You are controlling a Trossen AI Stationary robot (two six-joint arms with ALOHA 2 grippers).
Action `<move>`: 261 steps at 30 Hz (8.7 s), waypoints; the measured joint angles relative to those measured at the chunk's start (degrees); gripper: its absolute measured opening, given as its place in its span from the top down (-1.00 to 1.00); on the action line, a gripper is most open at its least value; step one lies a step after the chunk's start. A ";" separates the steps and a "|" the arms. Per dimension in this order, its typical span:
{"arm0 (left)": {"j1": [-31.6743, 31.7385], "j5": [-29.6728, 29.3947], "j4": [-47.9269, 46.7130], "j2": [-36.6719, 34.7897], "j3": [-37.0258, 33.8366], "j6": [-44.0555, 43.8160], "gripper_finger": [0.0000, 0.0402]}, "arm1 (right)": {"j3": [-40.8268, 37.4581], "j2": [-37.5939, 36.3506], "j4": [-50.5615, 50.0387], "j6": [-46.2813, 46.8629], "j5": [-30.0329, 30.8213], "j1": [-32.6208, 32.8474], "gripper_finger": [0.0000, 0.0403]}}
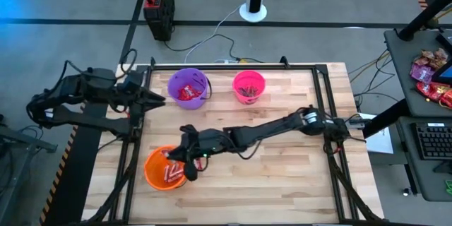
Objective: Sort candy by brand, put in halloween buckets
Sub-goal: Put the white candy into the orange bucket, then put the red candy into the purple bucket
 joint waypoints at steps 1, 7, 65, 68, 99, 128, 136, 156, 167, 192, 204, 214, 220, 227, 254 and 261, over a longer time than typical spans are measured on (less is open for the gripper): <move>0.00 -0.04 -0.01 -0.49 0.05 -0.36 0.63 | 0.00 0.97 0.71 0.13 -0.41 -0.48 0.86; 0.00 -0.11 -0.21 -1.89 -0.04 -0.58 0.63 | 0.00 2.87 -0.23 3.61 -0.56 -1.65 0.58; -0.01 -9.23 -5.19 1.33 -0.15 4.49 0.63 | -24.34 3.64 2.19 -9.03 -3.50 -2.28 -0.24; 0.00 -9.27 -5.17 1.25 -0.15 5.03 0.63 | -25.28 3.64 1.68 -10.24 -3.26 -2.66 -0.22; -0.01 -9.29 -4.69 2.02 -0.15 5.34 0.63 | -24.02 4.59 4.56 -6.40 -5.15 -2.81 -0.12; -0.02 -9.29 -4.72 2.02 -0.15 5.95 0.63 | -23.29 8.36 0.03 -1.79 -7.47 -3.28 0.96; -0.01 -9.27 -4.74 1.99 -0.15 5.95 0.63 | -23.64 5.00 -3.75 -1.85 -4.56 -3.09 0.96; 0.00 -9.20 -4.87 1.91 -0.15 5.58 0.63 | -23.43 -0.47 -6.64 -1.68 4.95 -1.74 0.95; 0.00 -9.18 -4.72 1.95 -0.15 5.54 0.63 | -23.47 3.94 3.40 -7.83 4.60 -4.84 0.30; 0.00 -9.17 -4.72 2.75 -0.15 5.23 0.63 | -23.00 10.37 1.74 -7.29 -2.24 -6.35 0.25; -0.02 -9.22 -4.72 4.14 -0.15 5.40 0.63 | -23.37 8.26 1.14 -7.22 -4.52 -7.17 0.94; -0.01 -9.27 -3.55 4.18 0.03 5.71 0.63 | -23.66 4.98 -1.13 -6.39 -5.00 -7.79 0.96; 0.00 -9.30 -2.64 3.46 1.54 5.73 0.63 | -23.74 -0.73 -6.32 -8.77 -1.67 -8.08 0.96; -0.01 -9.33 -2.57 2.91 3.46 6.18 0.63 | -23.67 -6.76 -9.70 -10.54 0.36 -9.37 0.96; 0.07 -22.78 -2.91 4.49 4.88 4.62 0.63 | -14.06 -6.49 -0.01 -11.16 -3.57 -32.05 0.96; 0.11 -24.97 -3.08 5.70 4.81 2.71 0.63 | -9.62 -1.54 -2.75 -13.10 -3.62 -32.32 0.96</move>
